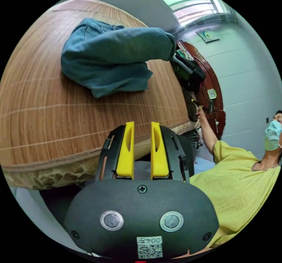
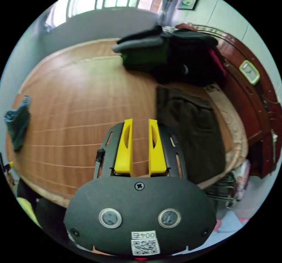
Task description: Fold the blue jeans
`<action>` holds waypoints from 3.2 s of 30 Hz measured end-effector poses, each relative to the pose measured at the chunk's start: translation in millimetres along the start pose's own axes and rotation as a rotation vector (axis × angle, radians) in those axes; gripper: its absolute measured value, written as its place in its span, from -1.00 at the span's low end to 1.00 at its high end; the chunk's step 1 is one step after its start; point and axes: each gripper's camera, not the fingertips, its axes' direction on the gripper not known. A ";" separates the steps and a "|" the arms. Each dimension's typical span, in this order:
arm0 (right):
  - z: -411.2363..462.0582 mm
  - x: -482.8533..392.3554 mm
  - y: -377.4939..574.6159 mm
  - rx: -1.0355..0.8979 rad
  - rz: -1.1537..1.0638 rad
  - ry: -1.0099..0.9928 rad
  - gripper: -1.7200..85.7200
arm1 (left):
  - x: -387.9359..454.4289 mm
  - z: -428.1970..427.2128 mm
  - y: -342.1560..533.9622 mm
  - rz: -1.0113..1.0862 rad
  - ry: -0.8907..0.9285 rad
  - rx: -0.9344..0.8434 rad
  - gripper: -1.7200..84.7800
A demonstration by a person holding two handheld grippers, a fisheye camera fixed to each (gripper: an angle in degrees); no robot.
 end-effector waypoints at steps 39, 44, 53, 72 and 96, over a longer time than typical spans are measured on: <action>-76.2 -383.3 248.2 0.088 -0.159 -0.882 -0.65 | 86.1 -92.4 121.7 0.280 -0.395 0.084 -0.72; -50.3 -432.5 233.8 -0.090 -0.212 -0.772 -0.69 | 88.2 -128.4 144.0 0.316 -0.392 0.101 -0.67; -9.8 -514.8 195.5 -0.303 -0.366 -0.432 -0.73 | 87.5 -139.9 133.7 0.297 -0.306 0.185 -0.66; 38.3 -527.8 127.2 -0.392 -0.270 -0.448 -0.79 | 129.2 49.2 -105.6 0.382 -0.563 -0.198 -0.81; 96.4 -413.9 2.9 -0.533 0.037 -1.032 -0.63 | -129.0 -196.8 8.2 -0.071 -0.202 0.242 -0.89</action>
